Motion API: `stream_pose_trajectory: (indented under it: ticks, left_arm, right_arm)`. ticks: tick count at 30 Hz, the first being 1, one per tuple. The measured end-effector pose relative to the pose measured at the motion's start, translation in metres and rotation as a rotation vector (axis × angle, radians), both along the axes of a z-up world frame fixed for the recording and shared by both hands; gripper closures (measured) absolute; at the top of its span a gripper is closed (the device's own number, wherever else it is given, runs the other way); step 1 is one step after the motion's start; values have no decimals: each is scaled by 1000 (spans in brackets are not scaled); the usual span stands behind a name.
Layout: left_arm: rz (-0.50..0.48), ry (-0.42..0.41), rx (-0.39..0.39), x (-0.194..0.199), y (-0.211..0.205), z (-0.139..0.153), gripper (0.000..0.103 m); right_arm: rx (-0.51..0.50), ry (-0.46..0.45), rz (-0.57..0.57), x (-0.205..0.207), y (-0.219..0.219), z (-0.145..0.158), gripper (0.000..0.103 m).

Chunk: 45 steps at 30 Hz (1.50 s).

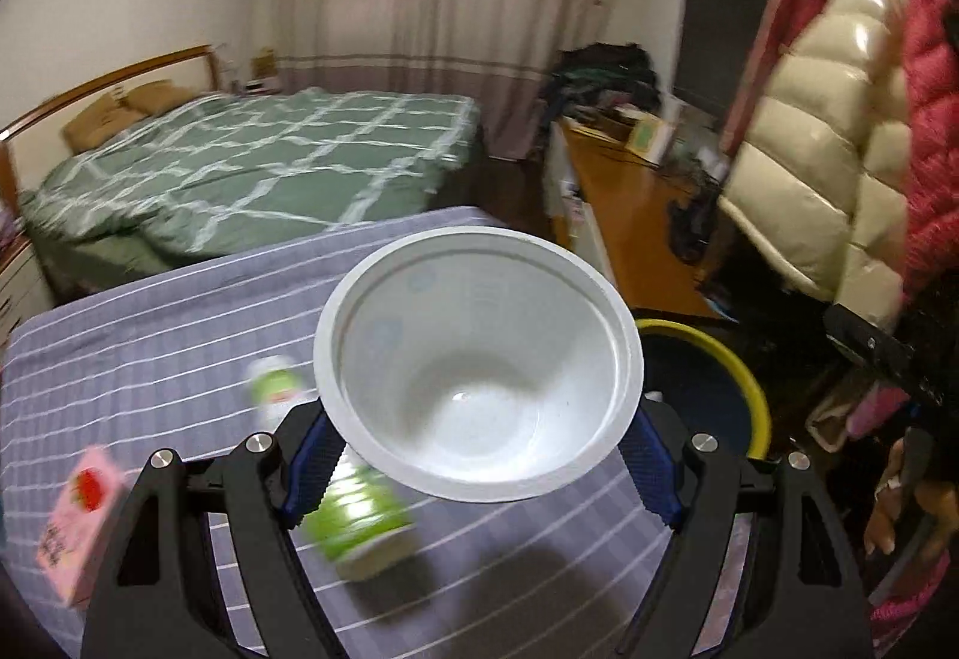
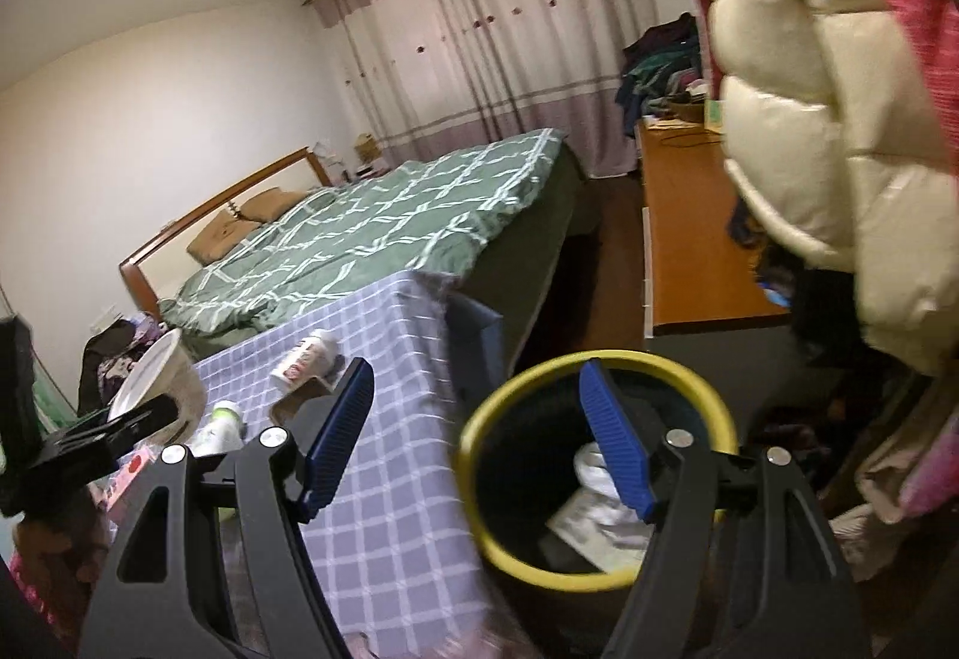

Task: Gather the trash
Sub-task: 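Carry the white bowl over the bin and open the left tool, then grasp the brown plastic tray with the right tool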

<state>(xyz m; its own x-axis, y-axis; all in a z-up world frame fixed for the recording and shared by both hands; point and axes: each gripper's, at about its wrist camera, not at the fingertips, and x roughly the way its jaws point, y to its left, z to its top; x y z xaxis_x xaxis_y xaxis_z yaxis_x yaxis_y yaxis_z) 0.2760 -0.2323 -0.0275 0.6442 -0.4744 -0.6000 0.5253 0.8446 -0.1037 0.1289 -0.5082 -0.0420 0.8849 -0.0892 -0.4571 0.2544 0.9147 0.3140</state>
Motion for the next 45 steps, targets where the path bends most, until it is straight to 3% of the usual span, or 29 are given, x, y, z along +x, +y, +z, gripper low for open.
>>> stream_pose_trajectory:
  ticks: [7,13,18,21,26,30,36,45]
  left_arm:
    - [-149,49,37,-5,-103,-15,23]
    - [-234,110,77,4,-181,-44,23]
    - [-251,111,102,14,-218,-60,21]
    - [-227,124,87,19,-221,-61,15]
    - [-189,90,45,15,-179,-43,10]
    - [-135,79,-20,9,-120,-25,8]
    - [50,-17,-83,-7,-3,-3,5]
    - [381,-201,-19,-30,153,-12,5]
  right_arm:
    - [-29,10,-124,-44,-37,-6,35]
    - [-10,17,-179,-61,-62,-12,35]
    - [0,19,-186,-64,-67,-14,35]
    - [-1,23,-176,-59,-62,-13,34]
    - [6,34,-147,-48,-53,-14,34]
    - [7,48,-104,-36,-39,-15,34]
    - [3,66,-27,-11,-10,-15,34]
    - [13,126,167,57,55,-19,34]
